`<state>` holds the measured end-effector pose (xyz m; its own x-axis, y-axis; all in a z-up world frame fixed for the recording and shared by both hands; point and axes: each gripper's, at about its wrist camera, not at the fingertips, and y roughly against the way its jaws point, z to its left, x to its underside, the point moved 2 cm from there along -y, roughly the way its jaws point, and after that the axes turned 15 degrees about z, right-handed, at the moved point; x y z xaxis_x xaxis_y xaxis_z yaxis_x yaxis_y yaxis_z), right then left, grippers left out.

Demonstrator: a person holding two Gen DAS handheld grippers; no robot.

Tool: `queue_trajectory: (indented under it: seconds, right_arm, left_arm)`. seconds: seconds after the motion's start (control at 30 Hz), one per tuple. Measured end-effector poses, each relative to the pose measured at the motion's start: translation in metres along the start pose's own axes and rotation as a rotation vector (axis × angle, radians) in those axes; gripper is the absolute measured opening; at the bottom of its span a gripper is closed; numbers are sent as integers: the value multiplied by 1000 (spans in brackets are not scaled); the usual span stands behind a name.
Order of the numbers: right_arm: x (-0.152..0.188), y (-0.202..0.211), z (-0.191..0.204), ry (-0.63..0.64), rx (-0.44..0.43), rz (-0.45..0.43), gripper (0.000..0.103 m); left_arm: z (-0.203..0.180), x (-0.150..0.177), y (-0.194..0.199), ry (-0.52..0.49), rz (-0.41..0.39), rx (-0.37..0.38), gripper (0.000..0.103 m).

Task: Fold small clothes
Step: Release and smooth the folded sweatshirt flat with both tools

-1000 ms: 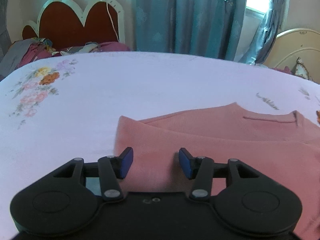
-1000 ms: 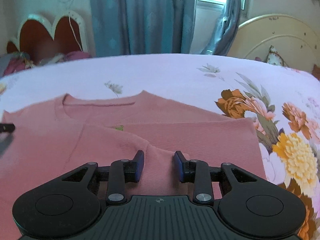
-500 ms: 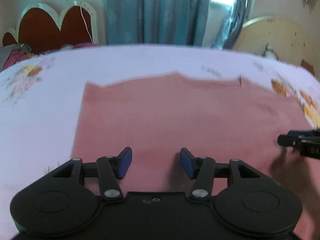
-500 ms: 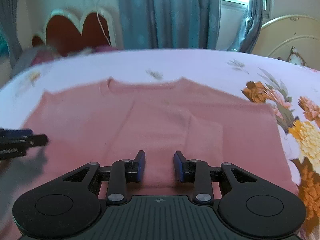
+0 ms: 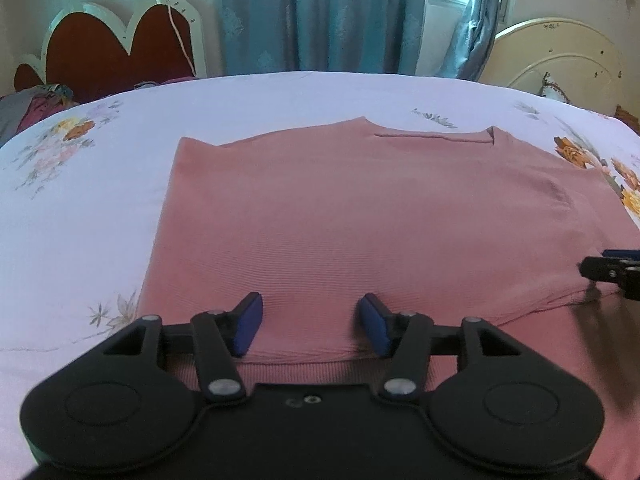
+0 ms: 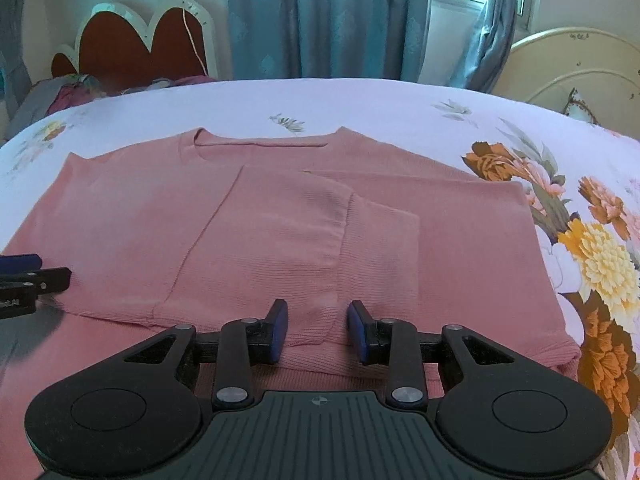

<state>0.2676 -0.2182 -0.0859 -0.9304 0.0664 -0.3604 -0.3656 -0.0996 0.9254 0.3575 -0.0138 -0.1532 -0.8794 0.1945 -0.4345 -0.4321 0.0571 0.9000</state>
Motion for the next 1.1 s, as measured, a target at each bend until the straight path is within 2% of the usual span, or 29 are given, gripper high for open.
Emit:
queue_trajectory:
  seconds: [0.33, 0.5, 0.7, 0.9, 1.1]
  right_arm:
    - [30, 26, -29, -33, -55, -14, 32]
    - [41, 46, -40, -20, -104, -23, 32]
    - [62, 60, -32, 42, -145, 0, 32]
    - [85, 72, -23, 62, -156, 11, 32]
    - [109, 86, -15, 33, -121, 10, 32]
  left_arm:
    - [-15, 4, 16, 49, 15, -64, 57]
    - [-35, 19, 40, 17, -11, -70, 61]
    - [-51, 44, 62, 19, -8, -43, 61]
    - [-52, 67, 79, 14, 4, -37, 61]
    - [-46, 85, 88, 3, 13, -27, 70]
